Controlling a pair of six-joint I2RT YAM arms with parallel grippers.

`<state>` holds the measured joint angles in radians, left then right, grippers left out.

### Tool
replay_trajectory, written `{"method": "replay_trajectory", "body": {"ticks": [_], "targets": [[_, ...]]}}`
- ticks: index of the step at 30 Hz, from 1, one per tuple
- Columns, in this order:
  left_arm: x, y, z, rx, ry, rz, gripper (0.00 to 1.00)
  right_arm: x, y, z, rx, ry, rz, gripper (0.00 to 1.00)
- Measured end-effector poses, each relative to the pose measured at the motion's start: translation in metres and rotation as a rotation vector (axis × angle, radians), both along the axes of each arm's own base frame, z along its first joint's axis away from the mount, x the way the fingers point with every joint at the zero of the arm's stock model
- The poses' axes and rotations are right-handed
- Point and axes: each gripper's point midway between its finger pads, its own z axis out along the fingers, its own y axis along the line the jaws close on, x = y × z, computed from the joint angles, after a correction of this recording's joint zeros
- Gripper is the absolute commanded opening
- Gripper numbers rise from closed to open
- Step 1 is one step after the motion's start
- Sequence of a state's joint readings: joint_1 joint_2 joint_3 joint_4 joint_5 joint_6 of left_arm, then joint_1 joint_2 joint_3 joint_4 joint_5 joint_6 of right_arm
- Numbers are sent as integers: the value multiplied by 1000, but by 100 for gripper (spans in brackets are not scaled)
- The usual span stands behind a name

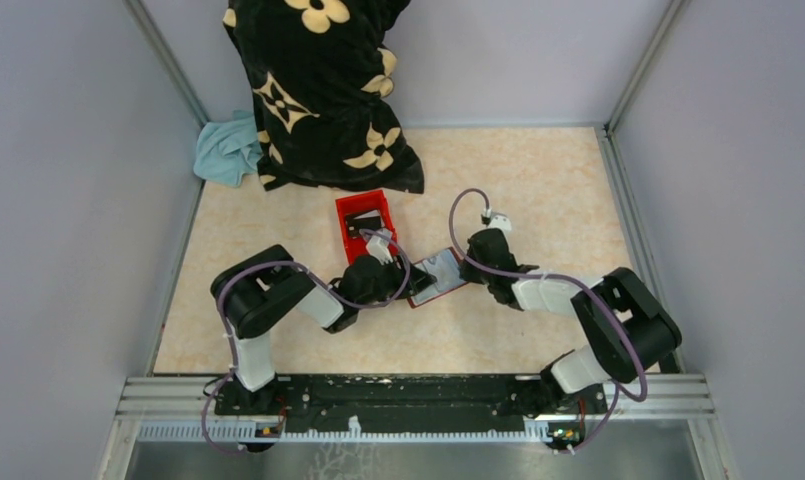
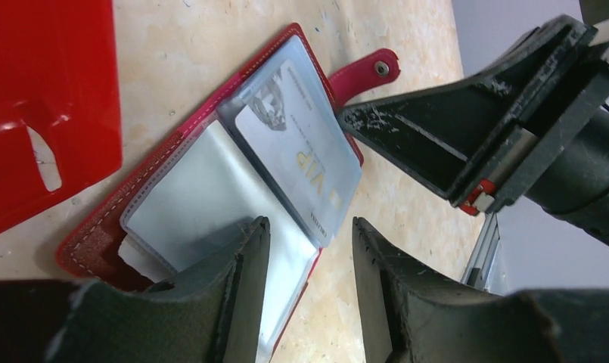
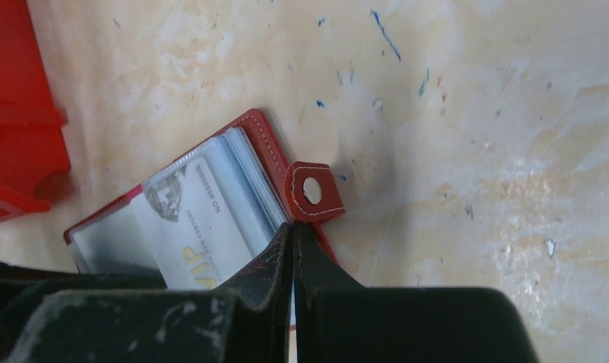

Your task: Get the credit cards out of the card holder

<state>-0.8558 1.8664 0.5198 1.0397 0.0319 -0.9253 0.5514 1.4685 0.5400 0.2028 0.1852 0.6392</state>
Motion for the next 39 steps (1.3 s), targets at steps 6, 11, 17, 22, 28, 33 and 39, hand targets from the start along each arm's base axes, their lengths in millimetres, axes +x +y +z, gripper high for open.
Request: {"method": "replay_trajectory", "body": {"ticks": [6, 11, 17, 22, 28, 33, 39], "targets": [[1, -3, -5, -24, 7, 5, 45, -15, 0, -1, 49, -4, 17, 0], [2, -4, -5, -31, 5, 3, 45, -16, 1, -2, 60, -9, 15, 0], [2, -5, -6, -39, 0, 1, 44, -16, 1, -1, 62, -9, 17, 0], [4, -9, -6, -58, -2, 1, 42, -16, 2, -1, 67, -15, 19, 0], [5, -12, -7, -69, 0, 1, 36, -16, 2, -2, 76, -25, 21, 0], [4, -12, -7, -73, 5, -1, 32, -16, 2, -2, 82, -34, 22, 0], [4, -14, 1, -109, 2, -3, 30, -17, 4, -2, 91, -30, 28, 0]]}}
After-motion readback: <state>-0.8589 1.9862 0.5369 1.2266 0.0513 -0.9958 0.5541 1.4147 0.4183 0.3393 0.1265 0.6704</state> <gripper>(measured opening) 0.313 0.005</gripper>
